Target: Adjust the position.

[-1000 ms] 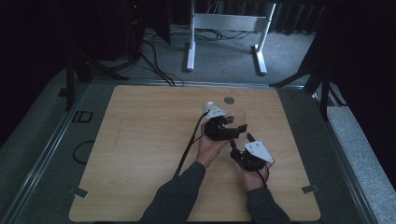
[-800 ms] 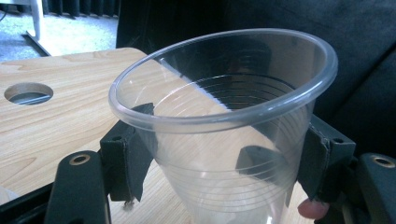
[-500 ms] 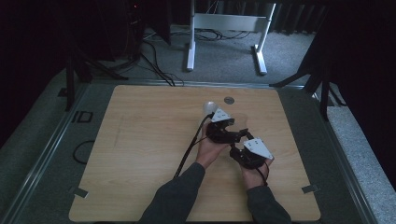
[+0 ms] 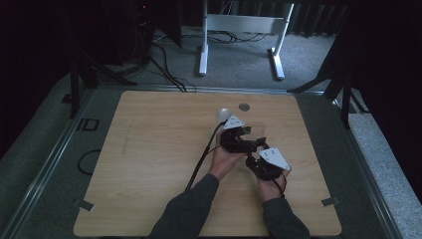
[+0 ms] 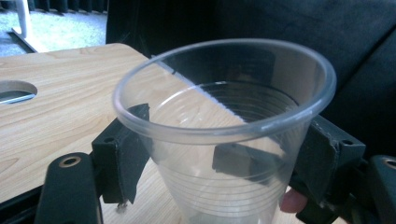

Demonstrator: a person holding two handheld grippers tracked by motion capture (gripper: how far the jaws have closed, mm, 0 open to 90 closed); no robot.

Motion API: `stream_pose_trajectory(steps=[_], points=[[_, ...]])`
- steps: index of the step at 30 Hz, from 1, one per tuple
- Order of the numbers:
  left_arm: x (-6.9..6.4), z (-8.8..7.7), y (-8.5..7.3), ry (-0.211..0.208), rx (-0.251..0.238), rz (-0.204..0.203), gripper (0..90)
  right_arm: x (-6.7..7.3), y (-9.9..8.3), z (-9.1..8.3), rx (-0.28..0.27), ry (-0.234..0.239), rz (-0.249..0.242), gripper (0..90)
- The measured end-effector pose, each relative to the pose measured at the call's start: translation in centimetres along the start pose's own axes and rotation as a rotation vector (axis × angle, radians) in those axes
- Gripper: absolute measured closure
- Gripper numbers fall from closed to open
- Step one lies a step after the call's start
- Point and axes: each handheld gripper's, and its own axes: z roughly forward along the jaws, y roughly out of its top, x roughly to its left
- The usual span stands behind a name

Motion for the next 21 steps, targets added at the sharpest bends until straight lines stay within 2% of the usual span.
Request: stream_pose_trajectory(steps=[12, 21], points=[[-0.04, -0.25, 0.23, -0.010, -0.035, -0.027, 24.6, 0.19, -0.19, -0.10, -0.012, 0.005, 0.002, 41.3], [-0.05, -0.39, 0.22, -0.003, -0.037, -0.022, 27.3, 0.25, -0.26, -0.09, -0.010, 0.010, -0.005, 41.3]])
